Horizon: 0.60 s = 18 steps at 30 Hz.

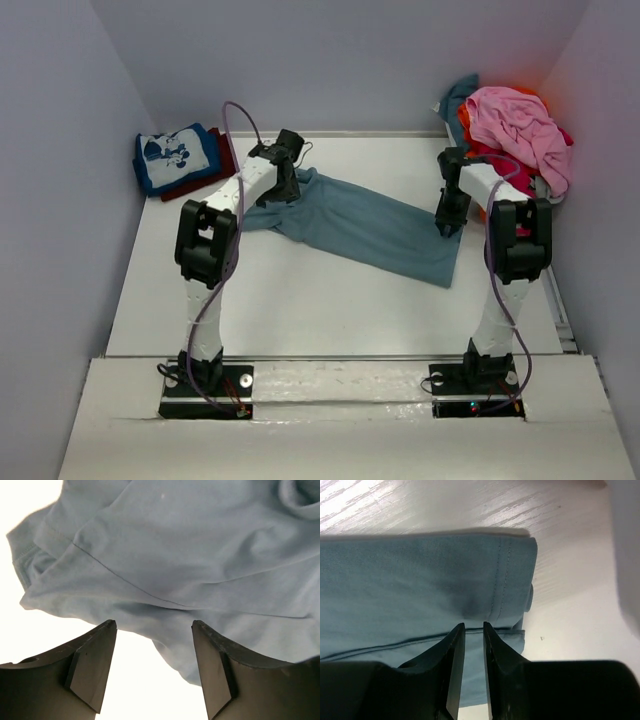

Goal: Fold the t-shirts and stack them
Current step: Rotate the tshirt 90 degrees

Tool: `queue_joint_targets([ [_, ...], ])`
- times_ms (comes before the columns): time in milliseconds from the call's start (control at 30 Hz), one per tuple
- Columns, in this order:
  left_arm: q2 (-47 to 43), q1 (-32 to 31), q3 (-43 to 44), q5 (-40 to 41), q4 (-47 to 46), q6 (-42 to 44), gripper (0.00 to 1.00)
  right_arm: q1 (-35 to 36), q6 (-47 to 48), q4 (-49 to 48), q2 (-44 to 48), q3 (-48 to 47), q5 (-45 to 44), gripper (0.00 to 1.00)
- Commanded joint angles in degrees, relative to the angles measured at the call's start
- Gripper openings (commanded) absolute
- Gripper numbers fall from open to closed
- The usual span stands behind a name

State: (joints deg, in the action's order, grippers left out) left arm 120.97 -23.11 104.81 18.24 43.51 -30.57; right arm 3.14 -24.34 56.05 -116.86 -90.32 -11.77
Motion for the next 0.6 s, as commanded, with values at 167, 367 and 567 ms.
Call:
queue_joint_targets([
  [167,0.14,4.30,-8.04,-3.82,-4.30,-1.69,0.74,-0.15,-0.01,1.78,-4.08,-0.03,0.87,0.27],
  [367,4.01,7.02,-7.35,-5.50,-5.62,-0.81,0.74,-0.15,-0.10,1.78,-4.26,0.67,1.22,0.27],
  [567,9.89,7.03,-1.82,-7.86,-4.31,0.68,0.74,-0.15,0.08,1.96,-4.43,2.78,2.19,0.27],
])
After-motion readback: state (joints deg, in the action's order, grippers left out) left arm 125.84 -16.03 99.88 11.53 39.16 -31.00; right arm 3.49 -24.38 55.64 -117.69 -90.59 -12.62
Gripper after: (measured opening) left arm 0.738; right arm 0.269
